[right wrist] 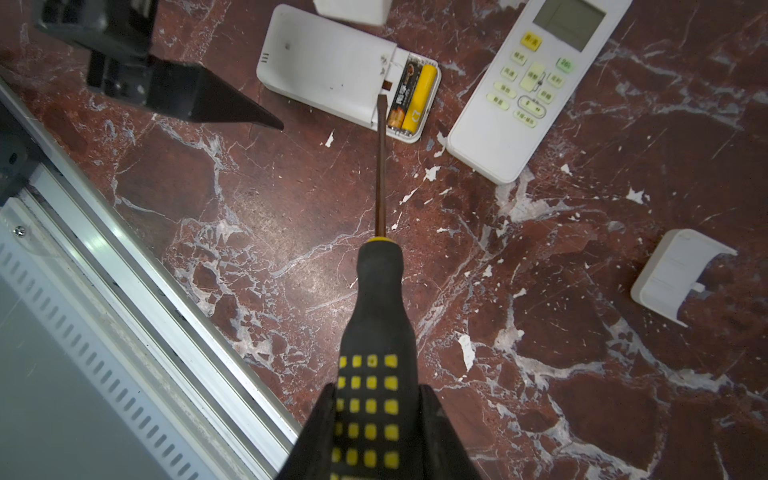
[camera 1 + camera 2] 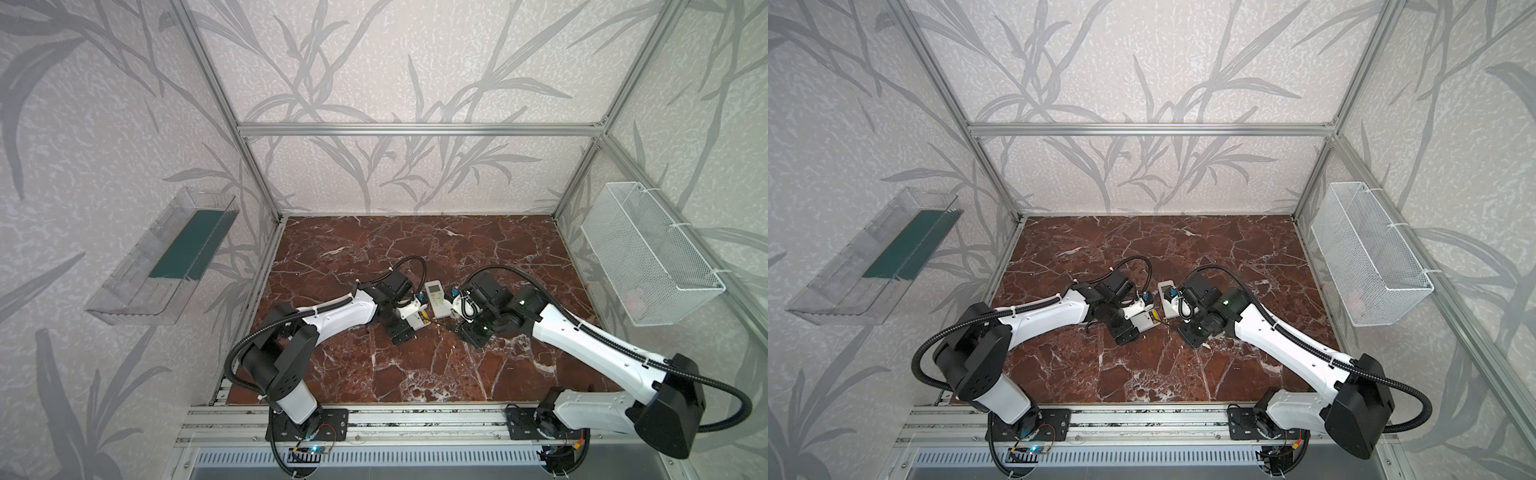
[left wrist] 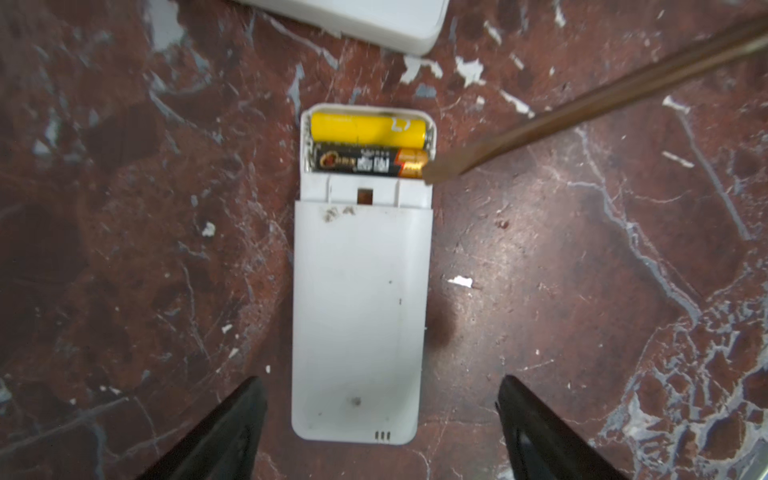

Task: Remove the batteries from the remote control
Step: 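Grasp the opened remote's lower end with the left gripper and hold it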

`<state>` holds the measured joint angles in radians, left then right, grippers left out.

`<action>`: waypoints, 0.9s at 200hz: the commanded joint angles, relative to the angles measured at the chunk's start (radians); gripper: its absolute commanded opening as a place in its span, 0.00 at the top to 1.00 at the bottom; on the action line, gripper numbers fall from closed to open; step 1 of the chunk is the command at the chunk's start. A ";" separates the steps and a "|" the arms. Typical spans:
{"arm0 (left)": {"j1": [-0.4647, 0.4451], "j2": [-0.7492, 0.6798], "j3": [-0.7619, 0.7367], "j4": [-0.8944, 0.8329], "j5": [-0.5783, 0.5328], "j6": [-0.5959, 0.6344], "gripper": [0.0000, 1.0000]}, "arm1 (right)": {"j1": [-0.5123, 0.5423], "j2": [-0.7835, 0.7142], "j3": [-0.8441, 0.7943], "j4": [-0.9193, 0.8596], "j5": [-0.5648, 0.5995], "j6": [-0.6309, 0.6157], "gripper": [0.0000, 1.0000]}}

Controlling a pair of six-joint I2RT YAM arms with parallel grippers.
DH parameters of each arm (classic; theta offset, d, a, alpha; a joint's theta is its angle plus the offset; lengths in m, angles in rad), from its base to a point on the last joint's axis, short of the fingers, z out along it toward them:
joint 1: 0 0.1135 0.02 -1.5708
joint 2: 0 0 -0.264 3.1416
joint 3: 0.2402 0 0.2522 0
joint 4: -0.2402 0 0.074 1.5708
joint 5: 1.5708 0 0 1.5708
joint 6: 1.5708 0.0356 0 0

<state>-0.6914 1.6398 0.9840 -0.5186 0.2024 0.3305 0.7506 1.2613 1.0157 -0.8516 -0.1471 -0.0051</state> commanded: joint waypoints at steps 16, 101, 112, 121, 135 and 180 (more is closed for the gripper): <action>-0.007 0.035 0.019 -0.026 -0.065 -0.061 0.15 | 0.003 -0.021 -0.020 0.033 -0.005 -0.013 1.00; -0.013 0.007 -0.041 0.164 -0.109 -0.275 0.17 | 0.001 -0.047 -0.043 0.054 0.008 -0.033 1.00; -0.013 0.021 -0.041 0.160 -0.111 -0.278 0.17 | 0.001 -0.051 -0.046 0.056 0.004 -0.033 1.00; -0.014 0.030 -0.044 0.158 -0.104 -0.281 0.17 | 0.001 -0.053 -0.046 0.054 0.006 -0.033 1.00; -0.014 0.032 -0.051 0.169 -0.090 -0.287 0.17 | 0.001 -0.050 -0.045 0.046 0.009 -0.035 1.00; -0.014 0.032 -0.110 0.239 -0.065 -0.337 0.19 | 0.001 -0.030 -0.020 0.019 0.017 -0.044 1.00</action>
<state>-0.7033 1.6604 0.9112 -0.3225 0.1257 0.0418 0.7506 1.2335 0.9768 -0.8127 -0.1387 -0.0326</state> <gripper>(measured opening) 0.821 0.286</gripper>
